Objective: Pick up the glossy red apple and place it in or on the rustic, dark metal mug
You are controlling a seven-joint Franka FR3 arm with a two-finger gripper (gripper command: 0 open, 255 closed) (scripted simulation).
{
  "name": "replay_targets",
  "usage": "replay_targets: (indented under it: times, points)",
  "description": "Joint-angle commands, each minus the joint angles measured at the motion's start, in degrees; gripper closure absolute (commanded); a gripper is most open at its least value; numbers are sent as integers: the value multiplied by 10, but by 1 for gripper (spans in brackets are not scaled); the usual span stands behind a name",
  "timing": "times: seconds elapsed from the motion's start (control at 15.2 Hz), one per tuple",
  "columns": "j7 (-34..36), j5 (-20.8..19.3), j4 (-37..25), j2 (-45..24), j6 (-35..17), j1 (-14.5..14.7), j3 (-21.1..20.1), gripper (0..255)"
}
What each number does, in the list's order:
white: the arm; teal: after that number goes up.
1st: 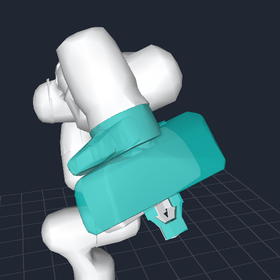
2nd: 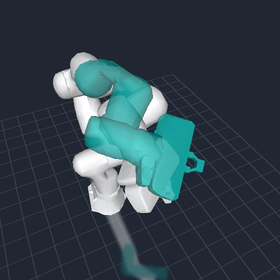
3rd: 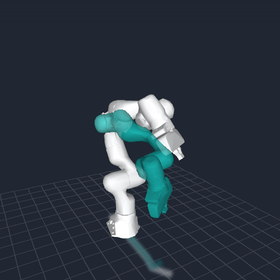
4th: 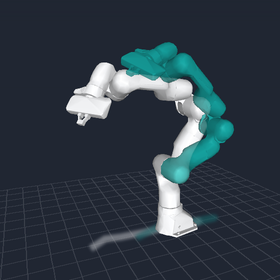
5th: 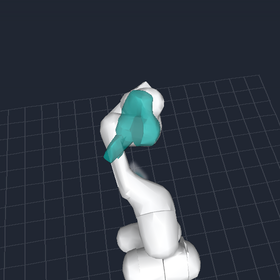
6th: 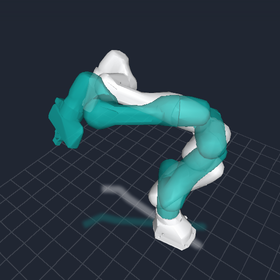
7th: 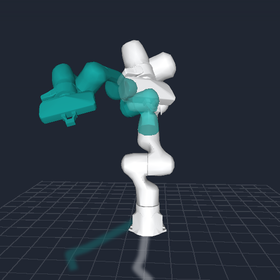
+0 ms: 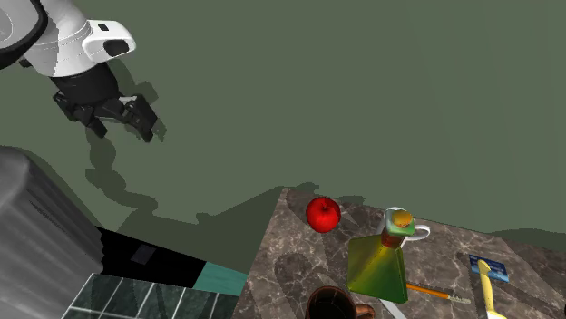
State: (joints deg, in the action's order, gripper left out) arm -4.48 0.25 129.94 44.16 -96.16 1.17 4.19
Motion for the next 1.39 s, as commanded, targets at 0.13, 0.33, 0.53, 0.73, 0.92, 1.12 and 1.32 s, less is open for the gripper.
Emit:
replay_targets:
  times: [0.13, 0.33, 0.53, 0.73, 0.92, 1.12, 1.32]
  points:
    - [-22, -12, 13, -6, -19, -7, 22, 0]
    - [-55, -28, 27, -21, -47, -18, 55, 0]
    - [-88, -43, 36, -41, -77, -28, 89, 0]
    - [-122, -56, 39, -68, -108, -37, 124, 0]
    - [-156, -64, 36, -100, -139, -43, 160, 0]
    - [-191, -67, 27, -138, -169, -47, 197, 0]
    - [-229, -63, 13, -182, -198, -48, 234, 0]
